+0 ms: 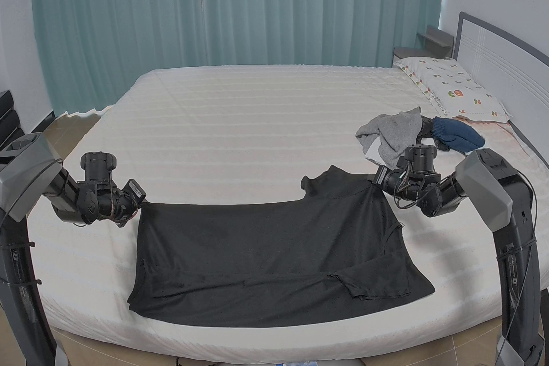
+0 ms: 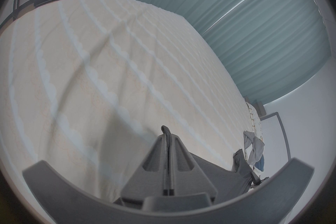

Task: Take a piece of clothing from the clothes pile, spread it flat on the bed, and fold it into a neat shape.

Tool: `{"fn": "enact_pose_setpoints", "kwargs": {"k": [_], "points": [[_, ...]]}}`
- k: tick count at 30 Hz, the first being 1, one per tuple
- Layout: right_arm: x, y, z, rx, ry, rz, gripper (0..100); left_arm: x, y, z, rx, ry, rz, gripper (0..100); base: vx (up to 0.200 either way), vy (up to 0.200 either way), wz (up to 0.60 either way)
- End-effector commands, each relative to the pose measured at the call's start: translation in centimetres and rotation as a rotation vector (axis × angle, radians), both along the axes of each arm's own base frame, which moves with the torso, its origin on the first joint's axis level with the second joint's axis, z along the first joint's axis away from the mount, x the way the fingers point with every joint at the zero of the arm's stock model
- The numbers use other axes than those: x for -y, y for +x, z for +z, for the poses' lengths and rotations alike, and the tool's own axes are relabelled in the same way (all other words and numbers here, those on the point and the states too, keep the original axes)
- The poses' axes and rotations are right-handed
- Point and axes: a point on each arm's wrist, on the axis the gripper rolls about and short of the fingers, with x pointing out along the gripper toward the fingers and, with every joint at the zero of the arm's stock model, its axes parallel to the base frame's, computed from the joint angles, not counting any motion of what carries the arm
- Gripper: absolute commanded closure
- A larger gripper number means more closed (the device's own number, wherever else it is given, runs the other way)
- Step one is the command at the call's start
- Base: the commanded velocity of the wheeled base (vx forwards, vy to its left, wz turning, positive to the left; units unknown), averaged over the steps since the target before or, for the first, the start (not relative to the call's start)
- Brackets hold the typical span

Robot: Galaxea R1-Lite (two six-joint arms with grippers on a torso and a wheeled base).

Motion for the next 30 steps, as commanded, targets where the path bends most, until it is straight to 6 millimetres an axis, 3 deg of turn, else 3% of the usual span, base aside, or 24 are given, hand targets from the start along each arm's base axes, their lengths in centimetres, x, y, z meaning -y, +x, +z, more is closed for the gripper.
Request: {"fn": "enact_pose_setpoints", "kwargs": {"k": [1, 10, 30], "points": [[0.2, 0.0, 0.3, 0.005, 0.0, -0.004, 100, -0.2, -0.3, 0.9, 0.015, 0.0, 0.005, 100, 0.0, 0.0, 0.0], [0.3, -0.3, 1.2, 0.013, 0.015, -0.013, 100, -0.4, -0.5, 0.9, 0.002, 0.004, 0.008, 100, 0.0, 0.0, 0.0], [0.8, -1.9, 0.8, -0.008, 0.016, -0.011, 100, -0.8, -1.2, 1.3, -0.035, 0.032, -0.016, 100, 0.0, 0.0, 0.0]]}}
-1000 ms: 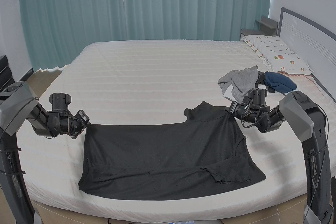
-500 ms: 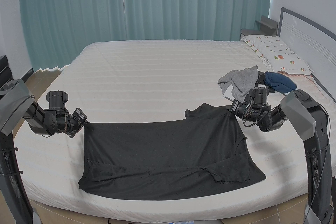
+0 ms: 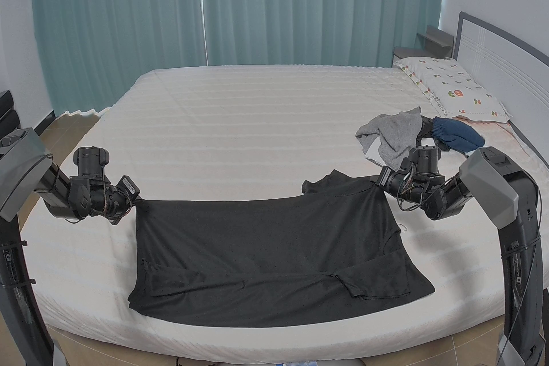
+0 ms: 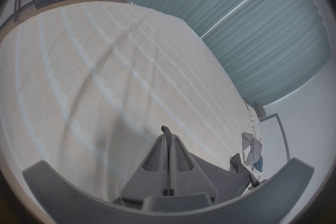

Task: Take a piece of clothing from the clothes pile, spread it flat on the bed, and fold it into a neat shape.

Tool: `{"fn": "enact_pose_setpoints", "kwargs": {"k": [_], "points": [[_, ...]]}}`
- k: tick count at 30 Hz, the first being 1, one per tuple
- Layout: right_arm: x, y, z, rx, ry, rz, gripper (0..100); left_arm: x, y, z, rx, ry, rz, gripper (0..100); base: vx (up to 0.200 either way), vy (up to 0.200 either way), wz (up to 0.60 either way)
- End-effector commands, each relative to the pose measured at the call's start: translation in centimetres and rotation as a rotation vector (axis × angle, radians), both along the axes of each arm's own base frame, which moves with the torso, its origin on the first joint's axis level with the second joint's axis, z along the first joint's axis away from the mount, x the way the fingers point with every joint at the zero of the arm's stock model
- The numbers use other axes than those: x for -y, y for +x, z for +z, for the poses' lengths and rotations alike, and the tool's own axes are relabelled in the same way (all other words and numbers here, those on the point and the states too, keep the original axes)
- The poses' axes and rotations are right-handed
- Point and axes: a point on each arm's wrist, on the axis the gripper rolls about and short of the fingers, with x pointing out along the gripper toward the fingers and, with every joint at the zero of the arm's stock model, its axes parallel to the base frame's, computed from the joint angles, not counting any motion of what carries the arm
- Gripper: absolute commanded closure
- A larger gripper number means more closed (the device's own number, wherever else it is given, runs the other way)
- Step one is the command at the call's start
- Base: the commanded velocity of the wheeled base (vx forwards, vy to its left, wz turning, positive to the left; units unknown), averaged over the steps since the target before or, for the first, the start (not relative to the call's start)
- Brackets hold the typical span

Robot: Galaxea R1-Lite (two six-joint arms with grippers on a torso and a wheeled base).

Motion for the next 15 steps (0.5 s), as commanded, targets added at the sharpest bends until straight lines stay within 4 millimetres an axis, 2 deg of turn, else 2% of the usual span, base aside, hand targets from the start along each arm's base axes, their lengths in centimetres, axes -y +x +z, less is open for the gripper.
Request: {"fn": "enact_pose_setpoints", "kwargs": {"k": [1, 11, 15], "points": [[0.4, -0.7, 0.5, -0.012, -0.001, -0.003, 100, -0.1, -0.4, 0.1, -0.021, 0.023, -0.021, 100, 0.0, 0.0, 0.0], [1.0, -3.0, 1.3, -0.064, 0.005, 0.018, 100, 0.3, -1.4, 0.9, -0.021, 0.039, -0.041, 100, 0.0, 0.0, 0.0], [1.3, -4.0, 1.5, -0.084, 0.0, 0.032, 100, 0.4, -2.4, 1.1, -0.029, 0.07, -0.07, 100, 0.0, 0.0, 0.0]]}}
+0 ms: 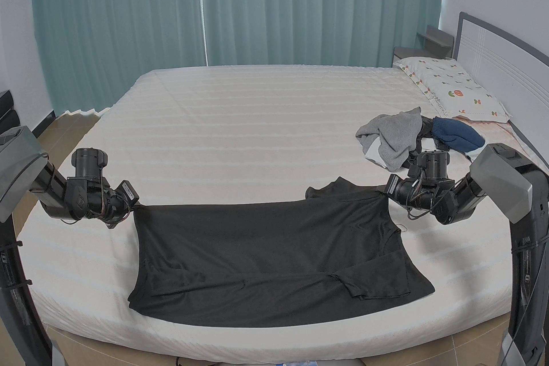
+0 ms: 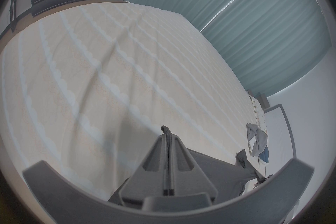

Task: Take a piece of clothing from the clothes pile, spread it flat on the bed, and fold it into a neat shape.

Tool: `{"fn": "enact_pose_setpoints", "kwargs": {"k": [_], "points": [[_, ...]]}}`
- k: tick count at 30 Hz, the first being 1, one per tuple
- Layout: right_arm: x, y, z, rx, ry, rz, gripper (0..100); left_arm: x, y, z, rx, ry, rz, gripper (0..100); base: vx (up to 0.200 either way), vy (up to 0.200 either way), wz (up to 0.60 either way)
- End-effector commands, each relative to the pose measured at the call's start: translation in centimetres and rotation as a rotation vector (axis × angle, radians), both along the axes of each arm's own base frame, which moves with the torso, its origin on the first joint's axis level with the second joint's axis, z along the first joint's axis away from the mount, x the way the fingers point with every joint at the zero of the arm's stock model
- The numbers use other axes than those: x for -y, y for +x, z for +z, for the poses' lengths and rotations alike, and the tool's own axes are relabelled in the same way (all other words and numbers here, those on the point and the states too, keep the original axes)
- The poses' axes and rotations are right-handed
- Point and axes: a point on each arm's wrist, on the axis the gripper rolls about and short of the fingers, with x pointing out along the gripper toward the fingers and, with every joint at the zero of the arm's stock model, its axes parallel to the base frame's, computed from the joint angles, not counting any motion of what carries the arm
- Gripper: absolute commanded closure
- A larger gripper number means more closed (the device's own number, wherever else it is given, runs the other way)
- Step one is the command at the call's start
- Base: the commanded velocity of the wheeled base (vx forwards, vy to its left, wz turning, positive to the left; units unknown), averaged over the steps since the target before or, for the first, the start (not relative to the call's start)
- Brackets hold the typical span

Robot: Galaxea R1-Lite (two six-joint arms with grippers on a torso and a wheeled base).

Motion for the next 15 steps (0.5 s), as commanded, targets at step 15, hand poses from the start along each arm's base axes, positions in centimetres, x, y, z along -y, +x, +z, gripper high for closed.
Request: {"fn": "enact_pose_setpoints", "kwargs": {"k": [15], "points": [[1.0, -6.4, 0.2, -0.055, -0.055, 0.078, 100, 0.6, -4.9, -0.4, -0.085, 0.063, -0.072, 100, 0.0, 0.0, 0.0]]}}
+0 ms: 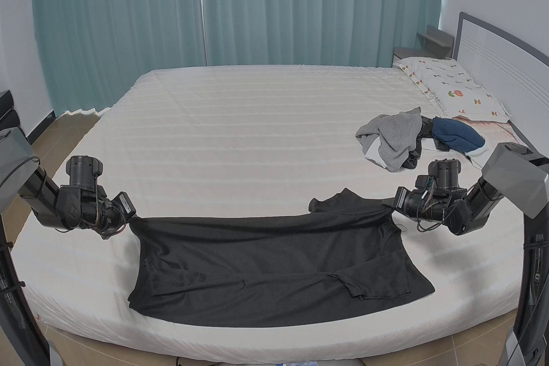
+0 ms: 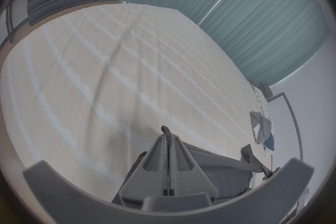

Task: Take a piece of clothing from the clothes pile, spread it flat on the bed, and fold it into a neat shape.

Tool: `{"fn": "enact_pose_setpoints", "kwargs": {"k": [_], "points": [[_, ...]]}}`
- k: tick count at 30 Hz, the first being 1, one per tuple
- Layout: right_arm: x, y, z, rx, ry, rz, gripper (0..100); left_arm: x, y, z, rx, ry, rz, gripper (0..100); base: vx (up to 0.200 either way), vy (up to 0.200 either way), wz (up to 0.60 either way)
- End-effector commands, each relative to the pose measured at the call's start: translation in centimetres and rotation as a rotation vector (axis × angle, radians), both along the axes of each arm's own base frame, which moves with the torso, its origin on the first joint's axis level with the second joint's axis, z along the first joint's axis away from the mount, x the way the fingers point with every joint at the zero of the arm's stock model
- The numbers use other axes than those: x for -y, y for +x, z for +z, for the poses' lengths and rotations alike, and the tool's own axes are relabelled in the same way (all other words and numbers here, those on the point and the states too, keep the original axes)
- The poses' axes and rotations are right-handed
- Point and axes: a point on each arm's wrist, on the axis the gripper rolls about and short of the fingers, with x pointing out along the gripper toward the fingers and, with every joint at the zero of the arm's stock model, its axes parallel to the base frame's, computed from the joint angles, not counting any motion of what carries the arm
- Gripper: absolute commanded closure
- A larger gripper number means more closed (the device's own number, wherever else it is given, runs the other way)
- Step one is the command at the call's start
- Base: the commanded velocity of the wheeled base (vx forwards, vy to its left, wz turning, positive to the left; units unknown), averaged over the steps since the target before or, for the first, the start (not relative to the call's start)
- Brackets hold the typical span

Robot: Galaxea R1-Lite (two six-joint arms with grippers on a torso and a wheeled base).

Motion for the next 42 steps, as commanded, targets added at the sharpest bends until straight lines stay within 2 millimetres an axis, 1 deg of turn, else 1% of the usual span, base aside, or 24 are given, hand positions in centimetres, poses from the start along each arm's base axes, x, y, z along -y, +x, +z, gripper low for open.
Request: {"fn": "enact_pose_setpoints", "kwargs": {"k": [1, 2, 8, 12, 13, 14, 17, 21, 30, 33, 34, 37, 39, 42], "points": [[0.3, -1.9, 0.2, -0.017, -0.014, 0.005, 100, 0.2, -1.7, -0.2, -0.035, 0.013, -0.018, 100, 0.0, 0.0, 0.0], [0.4, -2.8, 0.1, -0.038, -0.018, 0.008, 100, 0.3, -2.5, -0.6, -0.058, 0.018, -0.025, 100, 0.0, 0.0, 0.0], [1.0, -5.7, -0.3, -0.072, -0.047, 0.057, 100, 0.6, -5.0, -1.1, -0.11, 0.045, -0.066, 100, 0.0, 0.0, 0.0], [1.2, -7.1, -1.0, -0.086, -0.08, 0.078, 100, 0.7, -6.6, -1.7, -0.15, 0.063, -0.098, 100, 0.0, 0.0, 0.0], [1.2, -7.1, -1.0, -0.086, -0.08, 0.078, 100, 0.7, -6.6, -1.7, -0.15, 0.063, -0.098, 100, 0.0, 0.0, 0.0], [1.2, -7.6, -1.5, -0.098, -0.092, 0.085, 100, 0.8, -7.2, -2.1, -0.173, 0.07, -0.11, 100, 0.0, 0.0, 0.0], [1.4, -8.2, -2.0, -0.112, -0.104, 0.09, 100, 0.9, -7.9, -2.6, -0.199, 0.067, -0.114, 100, 0.0, 0.0, 0.0], [1.7, -8.9, -1.9, -0.103, -0.108, 0.086, 100, 1.0, -8.8, -2.7, -0.218, 0.064, -0.114, 100, 0.0, 0.0, 0.0], [1.8, -9.1, -2.3, -0.103, -0.107, 0.084, 100, 1.2, -9.4, -3.0, -0.239, 0.059, -0.12, 100, 0.0, 0.0, 0.0], [1.9, -8.7, -1.5, -0.067, -0.097, 0.073, 100, 1.1, -9.1, -2.6, -0.217, 0.054, -0.11, 100, 0.0, 0.0, 0.0], [2.0, -8.5, -0.9, -0.037, -0.095, 0.066, 100, 1.1, -8.9, -2.3, -0.203, 0.052, -0.105, 100, 0.0, 0.0, 0.0], [2.2, -8.5, -0.4, -0.025, -0.095, 0.06, 100, 1.1, -8.5, -1.6, -0.174, 0.041, -0.082, 100, 0.0, 0.0, 0.0], [2.1, -8.8, -0.7, -0.041, -0.095, 0.064, 100, 1.1, -8.4, -1.3, -0.166, 0.028, -0.064, 100, 0.0, 0.0, 0.0], [2.1, -9.3, -1.4, -0.068, -0.101, 0.071, 100, 1.1, -8.7, -1.7, -0.188, 0.024, -0.064, 100, 0.0, 0.0, 0.0]]}}
